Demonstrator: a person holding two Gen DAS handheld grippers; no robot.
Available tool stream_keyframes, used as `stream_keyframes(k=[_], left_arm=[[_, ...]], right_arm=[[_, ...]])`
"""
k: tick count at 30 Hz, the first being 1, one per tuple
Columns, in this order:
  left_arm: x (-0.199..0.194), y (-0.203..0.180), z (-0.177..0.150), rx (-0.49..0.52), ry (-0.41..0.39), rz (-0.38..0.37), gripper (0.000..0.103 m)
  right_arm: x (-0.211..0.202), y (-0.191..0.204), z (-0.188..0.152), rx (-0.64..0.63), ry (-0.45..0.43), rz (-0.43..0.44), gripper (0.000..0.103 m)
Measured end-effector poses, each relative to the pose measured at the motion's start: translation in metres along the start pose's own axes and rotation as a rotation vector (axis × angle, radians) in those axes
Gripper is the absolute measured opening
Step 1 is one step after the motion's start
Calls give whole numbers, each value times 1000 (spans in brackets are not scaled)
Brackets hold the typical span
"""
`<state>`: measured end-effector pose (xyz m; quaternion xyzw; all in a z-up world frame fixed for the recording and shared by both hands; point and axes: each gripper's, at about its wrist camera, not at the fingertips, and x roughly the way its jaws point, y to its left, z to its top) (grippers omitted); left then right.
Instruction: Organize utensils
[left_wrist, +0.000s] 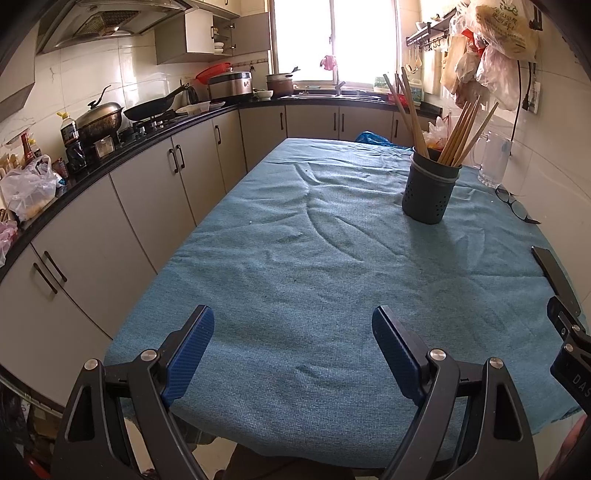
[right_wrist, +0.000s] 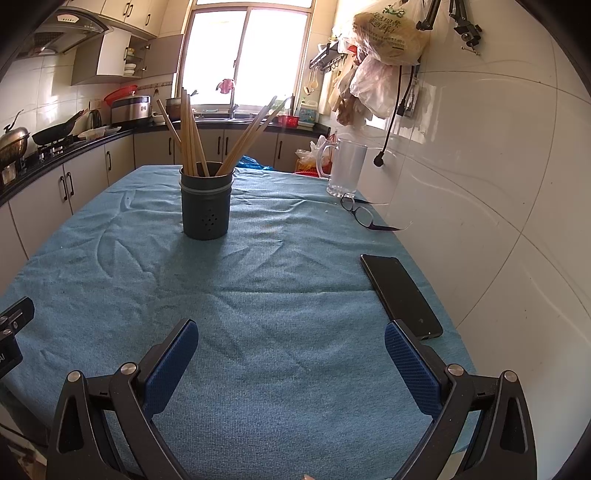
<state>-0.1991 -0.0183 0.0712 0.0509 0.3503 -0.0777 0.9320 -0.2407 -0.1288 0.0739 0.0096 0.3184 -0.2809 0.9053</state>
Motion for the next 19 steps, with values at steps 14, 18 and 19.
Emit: stream_keyframes(k=[14,18,19], left_arm=[[20,22,15,-33,35,-9,90],[54,37,27,-63,66,57,90],[61,39,29,-61,80,59,91]], right_arm=[[23,-14,8,28,38,63,103],[71,-32,20,38,98,111,103],[82,-34,22,28,117,93,103]])
